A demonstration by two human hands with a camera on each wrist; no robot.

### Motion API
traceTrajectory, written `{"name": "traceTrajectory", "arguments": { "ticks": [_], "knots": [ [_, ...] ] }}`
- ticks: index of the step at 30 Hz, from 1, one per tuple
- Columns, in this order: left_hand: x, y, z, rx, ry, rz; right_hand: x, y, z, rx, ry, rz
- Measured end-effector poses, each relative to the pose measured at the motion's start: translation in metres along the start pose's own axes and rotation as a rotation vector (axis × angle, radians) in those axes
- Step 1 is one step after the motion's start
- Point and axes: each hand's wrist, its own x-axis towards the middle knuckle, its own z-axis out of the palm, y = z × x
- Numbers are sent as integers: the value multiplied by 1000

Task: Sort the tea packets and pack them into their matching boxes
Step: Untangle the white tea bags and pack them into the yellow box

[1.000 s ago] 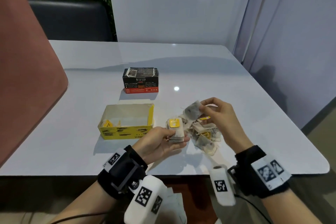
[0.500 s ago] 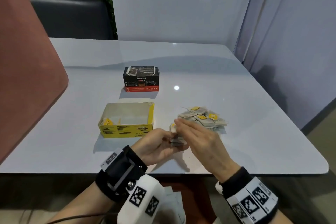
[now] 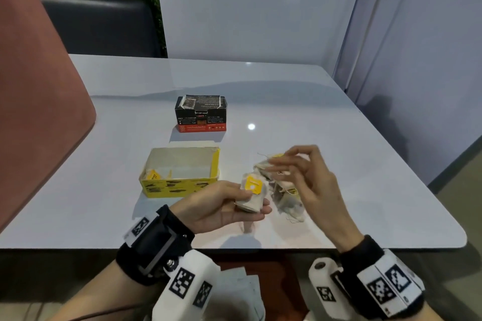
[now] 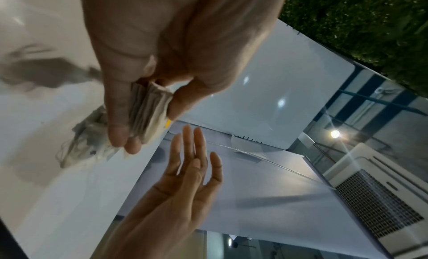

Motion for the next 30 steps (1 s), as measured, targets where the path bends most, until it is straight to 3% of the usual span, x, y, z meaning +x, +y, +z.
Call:
{"name": "traceTrajectory", "arguments": {
  "ticks": [2,4,7,10,13,19,26,30],
  "knots": [
    [-3,7,-2,20,-11,-12,11,4,-8,-136,6,40],
    [-6,16,-1,95,-43,-31,18,8,-9,-188,-123,105],
    [-10,31,4,189,-93,-45,20,10,3,-42,-377,233],
    [-13,42,5,200,-127,-48,14,12,21,194,-441,345],
    [-19,47,2,188,-100,-43,11,15,26,158,-394,379],
    [-21,35,-11,148,-1,-57,7,20,10,422,-187,589],
    [-4,1,-7,90,134,-71,19,21,7,443,56,623],
    [7,-11,1,106,225,-37,27,14,19,635,147,629]
  ]
}}
